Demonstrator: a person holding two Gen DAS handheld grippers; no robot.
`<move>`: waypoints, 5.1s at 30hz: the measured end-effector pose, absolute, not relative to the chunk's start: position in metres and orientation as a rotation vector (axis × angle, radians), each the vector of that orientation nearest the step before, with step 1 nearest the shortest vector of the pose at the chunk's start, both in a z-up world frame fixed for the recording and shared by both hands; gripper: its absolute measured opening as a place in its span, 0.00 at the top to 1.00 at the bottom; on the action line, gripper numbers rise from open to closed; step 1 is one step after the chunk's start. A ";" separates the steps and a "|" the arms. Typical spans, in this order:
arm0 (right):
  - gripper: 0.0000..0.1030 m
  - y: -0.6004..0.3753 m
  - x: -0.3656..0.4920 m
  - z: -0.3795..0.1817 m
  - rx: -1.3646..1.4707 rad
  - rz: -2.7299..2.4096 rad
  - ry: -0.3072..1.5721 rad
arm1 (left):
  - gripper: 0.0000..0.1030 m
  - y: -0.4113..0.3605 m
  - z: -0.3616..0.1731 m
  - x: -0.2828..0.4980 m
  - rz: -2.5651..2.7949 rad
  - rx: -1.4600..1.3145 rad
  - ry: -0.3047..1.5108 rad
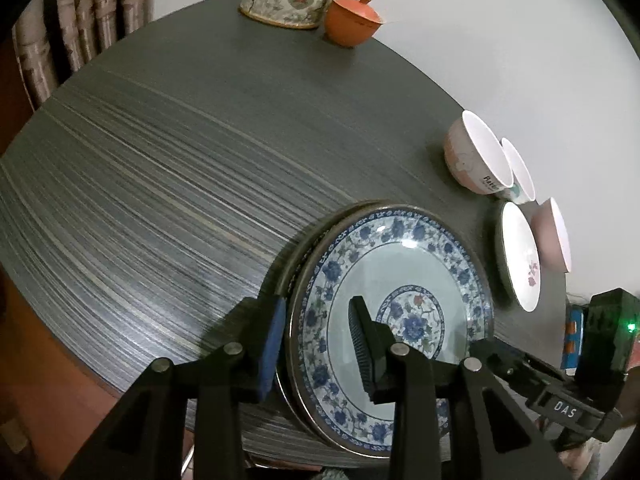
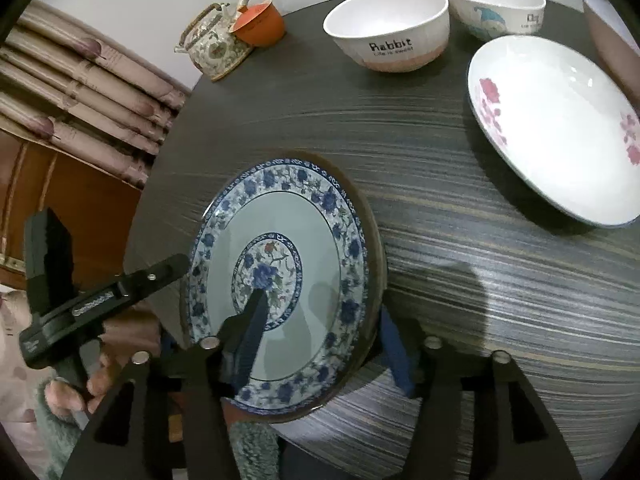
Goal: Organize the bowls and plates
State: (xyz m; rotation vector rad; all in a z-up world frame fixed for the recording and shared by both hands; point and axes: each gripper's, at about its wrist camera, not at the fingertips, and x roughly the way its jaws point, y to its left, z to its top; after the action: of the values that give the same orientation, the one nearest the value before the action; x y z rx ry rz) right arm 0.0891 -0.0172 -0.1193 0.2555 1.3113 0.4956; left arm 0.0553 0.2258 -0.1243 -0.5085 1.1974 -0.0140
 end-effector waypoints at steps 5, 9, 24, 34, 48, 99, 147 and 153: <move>0.43 -0.012 0.088 -0.126 0.213 0.483 1.333 | 0.67 0.219 -0.114 0.053 0.020 -0.430 1.142; 0.38 -0.004 0.085 -0.126 0.162 0.476 1.326 | 0.67 0.219 -0.111 0.054 0.011 -0.451 1.120; 0.35 0.004 0.073 -0.116 0.018 0.436 1.224 | 0.58 0.219 -0.104 0.049 0.087 -0.384 1.085; 0.35 -0.029 0.052 -0.093 -0.011 0.359 1.059 | 0.50 0.207 -0.095 0.046 0.095 -0.291 1.028; 0.35 -0.093 0.037 -0.082 0.069 0.220 0.943 | 0.50 0.205 -0.096 0.046 0.146 -0.215 0.998; 0.56 -0.234 0.154 -0.127 0.197 0.090 0.970 | 0.41 -0.053 -0.128 0.186 -0.181 -0.089 1.059; 0.85 -0.236 0.138 -0.144 0.285 0.149 1.054 | 0.77 -0.072 -0.170 0.174 -0.196 -0.091 1.191; 0.85 -0.235 0.119 -0.144 0.296 0.145 1.073 | 0.77 -0.069 -0.171 0.167 -0.206 -0.088 1.210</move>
State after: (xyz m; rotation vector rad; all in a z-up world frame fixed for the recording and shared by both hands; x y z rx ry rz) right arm 0.1195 -0.2353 -0.1436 0.2955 1.0725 0.1455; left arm 0.1670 -0.0690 -0.1712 -0.0879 1.2102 -0.2057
